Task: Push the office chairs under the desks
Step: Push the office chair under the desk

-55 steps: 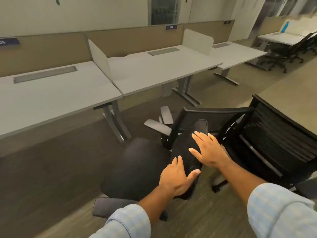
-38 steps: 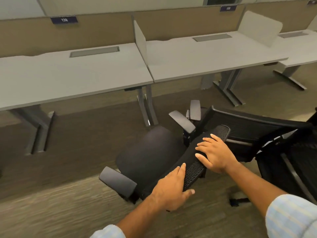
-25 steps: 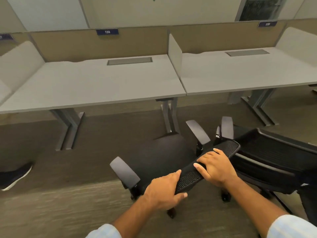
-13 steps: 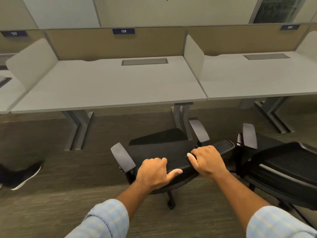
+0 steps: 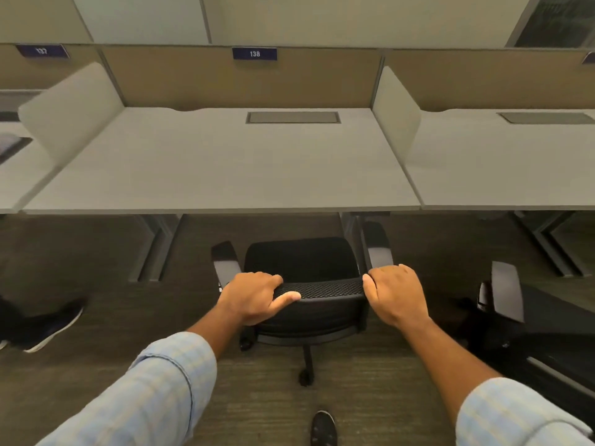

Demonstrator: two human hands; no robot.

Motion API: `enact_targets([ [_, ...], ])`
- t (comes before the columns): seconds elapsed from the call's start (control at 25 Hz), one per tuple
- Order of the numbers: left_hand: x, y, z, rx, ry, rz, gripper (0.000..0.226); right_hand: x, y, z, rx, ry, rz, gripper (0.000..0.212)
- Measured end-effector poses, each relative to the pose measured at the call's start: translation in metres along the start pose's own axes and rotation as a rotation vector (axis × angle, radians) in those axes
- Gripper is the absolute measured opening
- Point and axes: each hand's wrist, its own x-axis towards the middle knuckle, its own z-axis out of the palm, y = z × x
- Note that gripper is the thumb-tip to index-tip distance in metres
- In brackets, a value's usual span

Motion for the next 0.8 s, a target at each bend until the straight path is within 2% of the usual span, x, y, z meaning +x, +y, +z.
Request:
enact_targets([
  [0.24,0.052,-0.032,-0.008,-0.003,-0.079,-0.035,0.087,0.058,0.001,0.018,0.034,0.023,0.018,0.048],
  [0.52,0.101,-0.055,-0.014,-0.019,-0.126,-0.082,0.074,0.11,0.007,0.034,0.053,0.004,0.038,0.051],
  [0.8,0.114,-0.054,-0.019,-0.044,-0.164,-0.112,0.064,0.123,0.009,0.036,0.084,-0.049,0.059,0.051],
])
